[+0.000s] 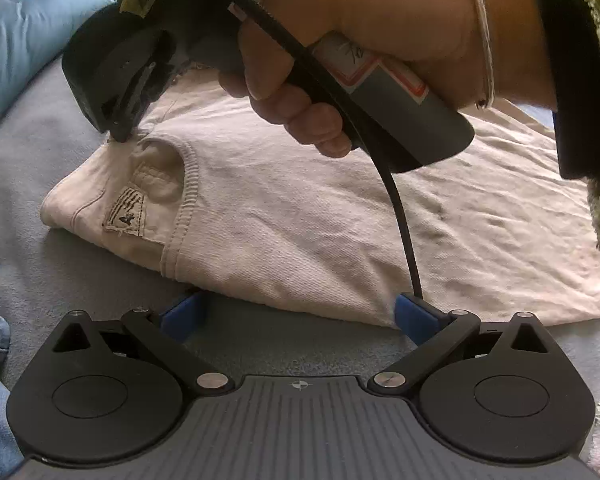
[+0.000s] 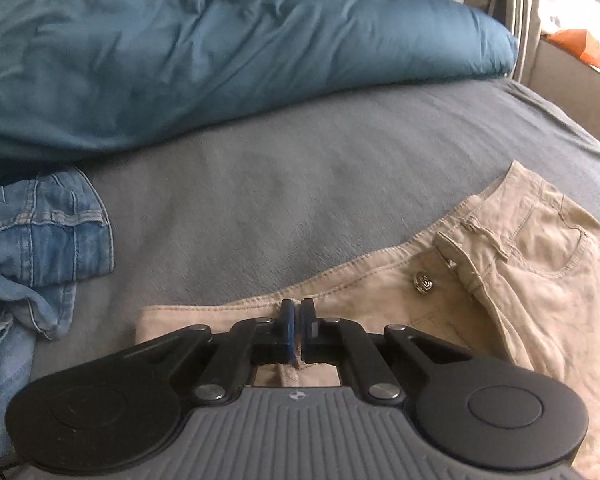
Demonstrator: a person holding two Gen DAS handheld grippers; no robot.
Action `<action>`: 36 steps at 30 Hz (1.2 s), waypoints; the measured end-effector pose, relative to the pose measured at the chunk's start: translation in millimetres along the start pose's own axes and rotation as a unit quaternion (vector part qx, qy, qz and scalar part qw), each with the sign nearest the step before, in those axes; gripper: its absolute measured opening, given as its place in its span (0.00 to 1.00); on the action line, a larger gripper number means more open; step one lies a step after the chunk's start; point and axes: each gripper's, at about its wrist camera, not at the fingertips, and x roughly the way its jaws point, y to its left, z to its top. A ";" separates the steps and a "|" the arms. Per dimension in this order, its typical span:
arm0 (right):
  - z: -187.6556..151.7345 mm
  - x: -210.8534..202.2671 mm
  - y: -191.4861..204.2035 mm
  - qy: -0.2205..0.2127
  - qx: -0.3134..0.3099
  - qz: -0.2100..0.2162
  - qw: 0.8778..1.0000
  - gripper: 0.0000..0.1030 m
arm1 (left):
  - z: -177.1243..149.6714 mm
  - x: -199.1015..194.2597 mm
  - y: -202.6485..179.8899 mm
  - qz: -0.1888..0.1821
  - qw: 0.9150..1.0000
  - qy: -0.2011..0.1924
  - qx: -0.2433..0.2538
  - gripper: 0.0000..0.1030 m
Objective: Fold clothes
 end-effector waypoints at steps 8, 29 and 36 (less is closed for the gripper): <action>6.1 1.7 2.1 -0.007 0.007 0.012 1.000 0.02 | 0.6 -2.1 1.1 -0.006 1.000 0.000 -0.003 0.98; 20.4 2.9 -56.6 -0.031 0.001 -0.114 0.993 0.40 | -8.9 -10.7 -2.6 -0.005 1.000 -0.004 0.001 0.98; 20.7 24.4 -81.9 -0.018 0.049 -0.115 0.992 0.05 | -8.8 -6.5 -3.4 -0.011 1.000 -0.006 0.000 0.98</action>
